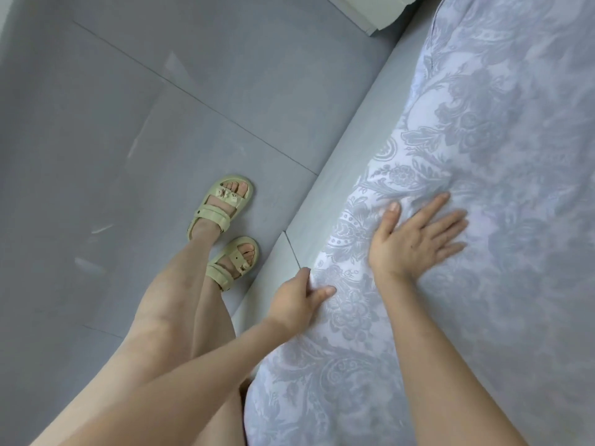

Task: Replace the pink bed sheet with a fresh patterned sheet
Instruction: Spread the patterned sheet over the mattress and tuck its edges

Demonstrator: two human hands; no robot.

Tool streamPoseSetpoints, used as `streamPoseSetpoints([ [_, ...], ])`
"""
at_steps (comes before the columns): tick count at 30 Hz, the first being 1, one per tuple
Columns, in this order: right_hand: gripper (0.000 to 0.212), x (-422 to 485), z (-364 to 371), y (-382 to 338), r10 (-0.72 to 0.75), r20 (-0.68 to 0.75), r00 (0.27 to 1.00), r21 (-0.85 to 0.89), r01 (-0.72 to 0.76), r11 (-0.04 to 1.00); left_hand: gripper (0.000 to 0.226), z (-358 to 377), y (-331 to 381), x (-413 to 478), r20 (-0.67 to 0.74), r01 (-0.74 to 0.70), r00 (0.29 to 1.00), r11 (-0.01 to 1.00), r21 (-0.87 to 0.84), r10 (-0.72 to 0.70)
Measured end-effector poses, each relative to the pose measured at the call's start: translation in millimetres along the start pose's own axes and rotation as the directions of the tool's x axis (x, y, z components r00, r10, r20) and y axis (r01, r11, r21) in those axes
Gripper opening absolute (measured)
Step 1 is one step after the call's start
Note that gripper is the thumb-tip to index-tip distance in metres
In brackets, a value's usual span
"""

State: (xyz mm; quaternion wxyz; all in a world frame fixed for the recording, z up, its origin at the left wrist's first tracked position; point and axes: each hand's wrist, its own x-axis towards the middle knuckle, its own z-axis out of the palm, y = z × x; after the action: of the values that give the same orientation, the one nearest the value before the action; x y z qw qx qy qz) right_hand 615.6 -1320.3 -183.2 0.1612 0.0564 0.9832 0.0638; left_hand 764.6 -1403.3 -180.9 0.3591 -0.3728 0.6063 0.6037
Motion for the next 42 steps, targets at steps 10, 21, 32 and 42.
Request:
streamPoseSetpoints([
  [10,0.078,18.7,-33.5,4.3,-0.127,0.039,0.991,-0.095,0.13,0.987,0.03,-66.2,83.5,62.7,-0.172,-0.055,0.984,0.998,-0.04,0.047],
  [21,0.027,183.5,-144.2,-55.1,-0.439,-0.331,0.835,0.058,0.483,0.874,0.027,-84.8,289.6,140.3,0.017,-0.074,0.997,0.96,-0.269,0.081],
  [32,0.047,349.9,-187.0,-140.7,-0.738,0.479,0.476,-0.441,0.857,0.267,0.041,-65.5,362.5,175.3,0.214,0.148,0.973,0.939,-0.311,-0.083],
  [42,0.058,433.7,-182.6,-186.6,-0.553,0.632,0.543,-0.583,0.803,0.121,0.04,-53.0,373.5,191.7,0.048,-0.072,0.995,0.972,-0.223,0.085],
])
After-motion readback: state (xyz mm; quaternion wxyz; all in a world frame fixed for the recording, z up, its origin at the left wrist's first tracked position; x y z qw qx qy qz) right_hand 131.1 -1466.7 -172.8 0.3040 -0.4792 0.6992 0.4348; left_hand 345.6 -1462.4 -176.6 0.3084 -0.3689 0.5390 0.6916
